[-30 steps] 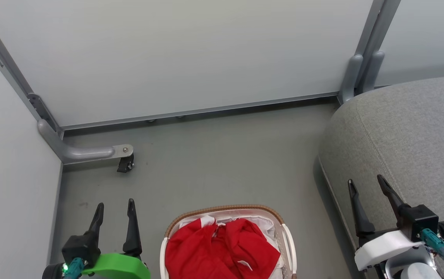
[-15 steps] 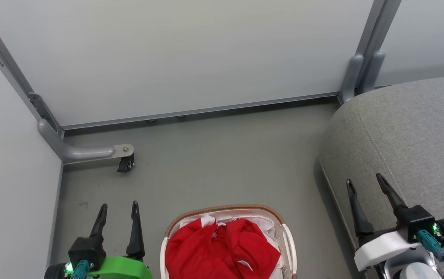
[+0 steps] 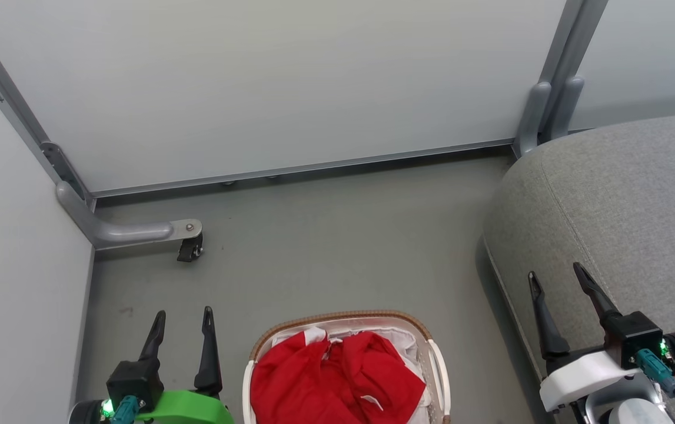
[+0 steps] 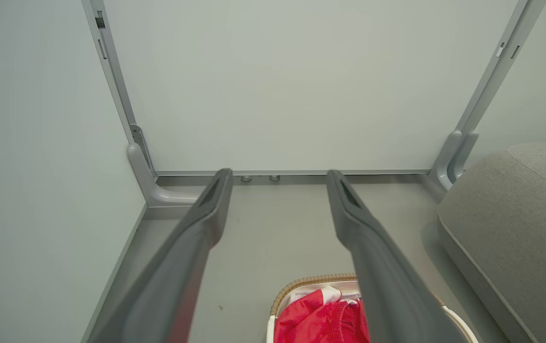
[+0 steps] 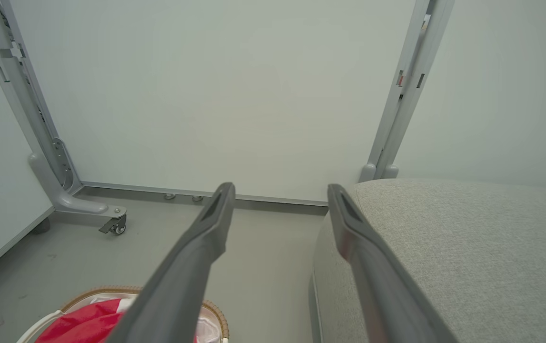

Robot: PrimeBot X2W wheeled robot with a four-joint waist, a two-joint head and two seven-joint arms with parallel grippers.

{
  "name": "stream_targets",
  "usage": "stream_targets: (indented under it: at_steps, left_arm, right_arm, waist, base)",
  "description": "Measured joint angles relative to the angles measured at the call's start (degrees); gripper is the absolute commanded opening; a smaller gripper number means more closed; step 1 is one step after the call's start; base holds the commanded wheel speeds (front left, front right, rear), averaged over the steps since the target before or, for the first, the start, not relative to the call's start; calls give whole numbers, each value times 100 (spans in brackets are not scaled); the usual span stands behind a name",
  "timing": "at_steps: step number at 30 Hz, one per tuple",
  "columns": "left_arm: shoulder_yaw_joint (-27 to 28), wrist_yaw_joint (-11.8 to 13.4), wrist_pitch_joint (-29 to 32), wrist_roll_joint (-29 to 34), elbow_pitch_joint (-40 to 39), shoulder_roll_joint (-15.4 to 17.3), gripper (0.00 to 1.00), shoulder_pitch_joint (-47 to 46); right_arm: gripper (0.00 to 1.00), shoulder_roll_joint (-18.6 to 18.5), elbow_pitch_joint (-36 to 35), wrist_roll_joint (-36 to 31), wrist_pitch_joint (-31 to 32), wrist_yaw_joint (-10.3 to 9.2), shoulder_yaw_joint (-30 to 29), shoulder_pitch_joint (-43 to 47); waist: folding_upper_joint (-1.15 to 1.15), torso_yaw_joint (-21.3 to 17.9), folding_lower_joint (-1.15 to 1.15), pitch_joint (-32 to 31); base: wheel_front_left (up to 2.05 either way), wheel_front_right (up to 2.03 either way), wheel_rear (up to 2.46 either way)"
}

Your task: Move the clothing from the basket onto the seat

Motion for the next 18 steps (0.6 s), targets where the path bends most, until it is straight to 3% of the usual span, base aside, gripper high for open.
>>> stream_targets:
  at_steps: [10,18]
  left_arm:
    - [-147,-60,-1,230,51,2,100,-44]
    - [-657,-260,-2,588,249,2,100,-868]
  right_arm:
    - [100,-1,-215,-19,-2,1,-23,-99]
    - [100,-5,-458,-60,-9,1,-77,-760]
  waist:
    - [0,-88,0,238]
    - [0,-247,0,913]
  base:
    - [0,0,0]
    - [0,0,0]
